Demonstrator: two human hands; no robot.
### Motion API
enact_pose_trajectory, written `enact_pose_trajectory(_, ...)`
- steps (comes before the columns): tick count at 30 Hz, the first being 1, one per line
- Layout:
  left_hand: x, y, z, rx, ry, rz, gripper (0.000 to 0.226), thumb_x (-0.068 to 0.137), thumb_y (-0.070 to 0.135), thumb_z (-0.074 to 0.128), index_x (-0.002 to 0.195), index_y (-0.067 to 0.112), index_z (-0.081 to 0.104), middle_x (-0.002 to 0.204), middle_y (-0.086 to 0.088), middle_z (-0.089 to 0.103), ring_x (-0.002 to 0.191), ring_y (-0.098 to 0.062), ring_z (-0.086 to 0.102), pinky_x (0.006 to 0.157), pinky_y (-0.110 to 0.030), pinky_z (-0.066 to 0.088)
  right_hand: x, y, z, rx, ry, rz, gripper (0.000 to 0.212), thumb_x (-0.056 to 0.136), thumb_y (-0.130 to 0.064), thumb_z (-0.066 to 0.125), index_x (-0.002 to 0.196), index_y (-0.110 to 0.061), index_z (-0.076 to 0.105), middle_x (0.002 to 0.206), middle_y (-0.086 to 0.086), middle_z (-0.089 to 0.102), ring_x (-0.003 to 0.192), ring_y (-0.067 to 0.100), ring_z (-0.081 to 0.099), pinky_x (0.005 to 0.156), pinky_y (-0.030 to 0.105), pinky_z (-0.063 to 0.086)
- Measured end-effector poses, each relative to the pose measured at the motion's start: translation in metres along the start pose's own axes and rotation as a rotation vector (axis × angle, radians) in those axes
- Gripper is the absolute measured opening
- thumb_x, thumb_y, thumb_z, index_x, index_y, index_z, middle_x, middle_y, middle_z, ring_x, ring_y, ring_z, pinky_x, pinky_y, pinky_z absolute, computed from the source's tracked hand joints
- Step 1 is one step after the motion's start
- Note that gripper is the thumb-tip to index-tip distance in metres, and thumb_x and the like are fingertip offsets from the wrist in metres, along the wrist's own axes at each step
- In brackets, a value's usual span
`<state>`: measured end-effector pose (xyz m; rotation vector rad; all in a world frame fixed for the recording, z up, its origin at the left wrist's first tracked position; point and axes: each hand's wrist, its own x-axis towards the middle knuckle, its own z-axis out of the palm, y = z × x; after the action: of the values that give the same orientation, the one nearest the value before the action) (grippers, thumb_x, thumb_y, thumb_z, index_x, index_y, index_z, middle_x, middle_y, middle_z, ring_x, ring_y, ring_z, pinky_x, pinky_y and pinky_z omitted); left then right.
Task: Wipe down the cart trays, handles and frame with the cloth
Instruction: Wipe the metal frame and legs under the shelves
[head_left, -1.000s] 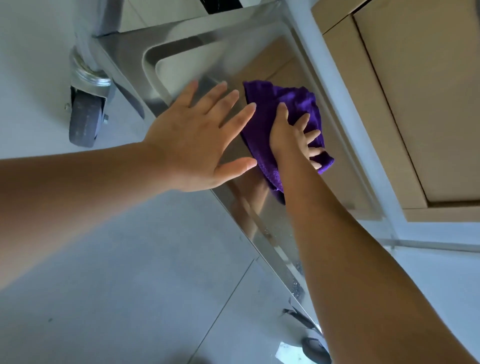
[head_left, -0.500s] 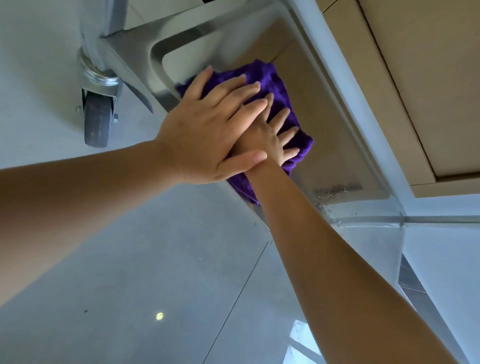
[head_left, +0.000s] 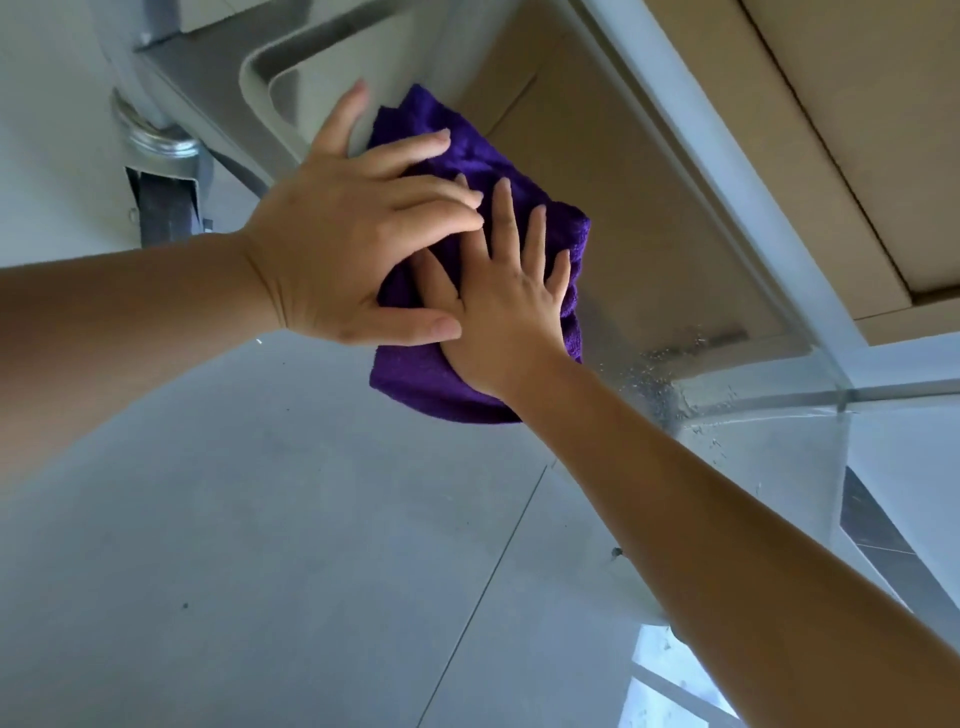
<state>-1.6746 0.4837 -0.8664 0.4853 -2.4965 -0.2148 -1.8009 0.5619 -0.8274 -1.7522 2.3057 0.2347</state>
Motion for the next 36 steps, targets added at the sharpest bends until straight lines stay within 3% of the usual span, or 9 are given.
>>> enact_pose_trajectory(9,-0.002,-0.005,0.002,0.011,-0.009,0.002,0.087,0.084,0.073,0.018,0.120,0.006,0.061,0.112,-0.010,0.068,0.124,-0.034,0.049,0.104,-0.069,0.010,-0.032,0.036,0.002,-0.066,0.027,-0.250,0.075,0.085,-0.065,0.015,0.150,-0.031,-0.003,0.159,0.001,-0.008,0.145,0.029,-0.012,0.114,0.050,-0.006)
enact_pose_trajectory(14,-0.002,-0.007,0.003,0.055,-0.051,0.025,0.088,0.084,0.074,0.017,0.126,0.006,0.057,0.129,-0.012,0.057,0.125,-0.036,0.048,0.104,-0.069,0.011,-0.045,0.070,0.009,-0.115,0.033,-0.427,0.074,0.088,-0.068,0.018,0.149,-0.029,0.007,0.159,0.007,0.007,0.145,0.035,0.001,0.114,0.057,0.004)
enact_pose_trajectory(19,-0.002,-0.008,0.001,0.135,-0.085,0.083,0.080,0.082,0.068,0.030,0.116,0.004,0.064,0.123,-0.012,0.062,0.119,-0.036,0.053,0.104,-0.067,0.013,-0.059,0.108,0.015,-0.153,0.003,-0.537,0.072,0.089,-0.069,0.011,0.148,-0.029,0.011,0.157,0.001,0.006,0.145,0.032,0.002,0.114,0.058,0.008)
enact_pose_trajectory(24,-0.003,-0.007,-0.002,0.169,-0.111,0.084,0.079,0.083,0.068,0.026,0.110,0.004,0.065,0.126,-0.012,0.060,0.119,-0.035,0.054,0.105,-0.064,0.010,-0.071,0.145,0.017,-0.180,-0.006,-0.608,0.070,0.090,-0.070,0.009,0.147,-0.029,0.012,0.156,0.002,0.009,0.144,0.034,0.005,0.113,0.058,0.010)
enact_pose_trajectory(29,0.000,-0.002,-0.004,0.234,-0.179,0.075,0.070,0.085,0.062,0.031,0.105,0.002,0.063,0.131,-0.017,0.054,0.116,-0.037,0.054,0.104,-0.065,0.015,-0.071,0.152,0.016,-0.228,-0.003,-0.619,0.072,0.089,-0.070,0.008,0.147,-0.028,0.015,0.155,0.006,0.011,0.143,0.035,0.008,0.111,0.062,0.013)
enact_pose_trajectory(32,0.001,0.013,-0.006,0.230,-0.133,0.013,0.064,0.089,0.054,0.031,0.107,0.001,0.062,0.131,-0.019,0.053,0.118,-0.037,0.052,0.101,-0.068,0.017,-0.081,0.143,0.010,-0.224,0.177,-0.609,0.069,0.091,-0.066,0.016,0.143,-0.022,0.028,0.151,0.010,0.020,0.140,0.035,0.020,0.108,0.063,0.021)
enact_pose_trajectory(34,0.005,0.036,-0.003,0.179,-0.119,-0.022,0.063,0.091,0.050,0.028,0.113,0.001,0.061,0.130,-0.021,0.053,0.119,-0.037,0.051,0.100,-0.066,0.023,-0.099,0.130,0.011,-0.034,0.337,-0.500,0.058,0.093,-0.056,0.028,0.136,-0.018,0.036,0.146,0.011,0.029,0.136,0.034,0.028,0.105,0.061,0.028)
enact_pose_trajectory(36,0.011,0.063,0.003,0.135,-0.171,-0.012,0.064,0.091,0.050,0.026,0.114,0.001,0.061,0.128,-0.021,0.055,0.119,-0.038,0.051,0.098,-0.062,0.031,-0.115,0.116,0.019,0.141,0.324,-0.299,0.056,0.091,-0.052,0.035,0.139,-0.024,0.032,0.149,0.006,0.029,0.138,0.029,0.024,0.109,0.058,0.025)
